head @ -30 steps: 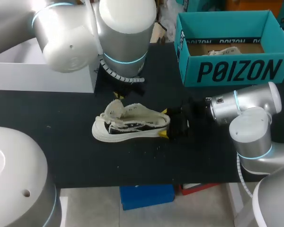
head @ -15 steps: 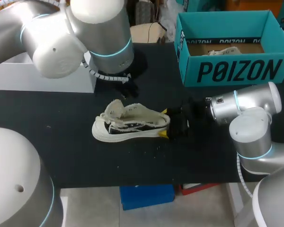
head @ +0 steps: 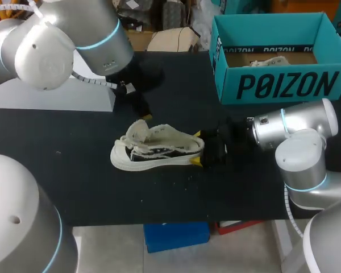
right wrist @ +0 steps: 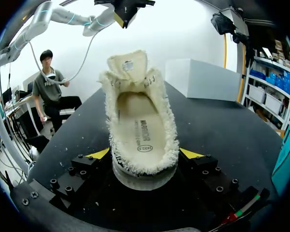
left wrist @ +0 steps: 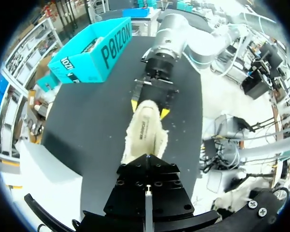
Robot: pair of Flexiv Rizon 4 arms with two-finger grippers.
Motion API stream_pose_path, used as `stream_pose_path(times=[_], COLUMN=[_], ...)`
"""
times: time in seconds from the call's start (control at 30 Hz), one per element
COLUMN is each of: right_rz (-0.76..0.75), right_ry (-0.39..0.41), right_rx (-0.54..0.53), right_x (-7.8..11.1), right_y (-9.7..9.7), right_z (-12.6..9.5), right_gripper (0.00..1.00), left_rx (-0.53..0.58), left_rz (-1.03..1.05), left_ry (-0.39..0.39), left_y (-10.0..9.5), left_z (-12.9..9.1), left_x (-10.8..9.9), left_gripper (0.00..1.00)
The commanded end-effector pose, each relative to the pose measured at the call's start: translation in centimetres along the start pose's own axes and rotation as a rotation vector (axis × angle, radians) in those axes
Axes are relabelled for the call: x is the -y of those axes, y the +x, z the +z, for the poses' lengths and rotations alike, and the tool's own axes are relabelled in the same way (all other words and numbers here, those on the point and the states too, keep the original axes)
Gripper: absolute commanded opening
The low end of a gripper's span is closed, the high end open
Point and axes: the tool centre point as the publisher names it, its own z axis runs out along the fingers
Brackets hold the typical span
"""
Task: Take the shoe out of the shoebox, open the shoe tongue, remove and reinsert the insole, then place the shoe into the shoebox
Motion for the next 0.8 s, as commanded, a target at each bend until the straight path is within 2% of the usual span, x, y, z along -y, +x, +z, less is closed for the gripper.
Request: stream_pose_path(times=[0.03,0.27,0.43,0.67,0.8], right_rz=[0.001,0.001,0.001,0.001,0.001], right_ry=[0.001,0.001,0.001,0.001,0.001], right_rx=[0.000,0.000,0.000,0.000,0.000], right_x=[0.2,0.2,0.2,0.2,0.2], right_y=[-0.1,-0.1,-0.1,-0.1,-0.1], right_z=[0.0,0.0,0.0,0.0,0.0], right_gripper=[0.00,0.00,0.00,0.00,0.00], left_rx=[-0.430,-0.435,-0.411,-0.389,-0.383], left_rz=[0.292,0.306,0.301,0.224,0.193], left_ry=[-0.074,-0.173,-0.195,-0.199,-0.176], left_y=[-0.6,-0.6,-0.7,-1.5,-2.0], left_z=[0.7,1.4,1.9,3.3,4.1], left_x=[0.0,0.6,0.6,0.3,0.2], left_gripper=[0.00,0.00,0.00,0.00,0.00])
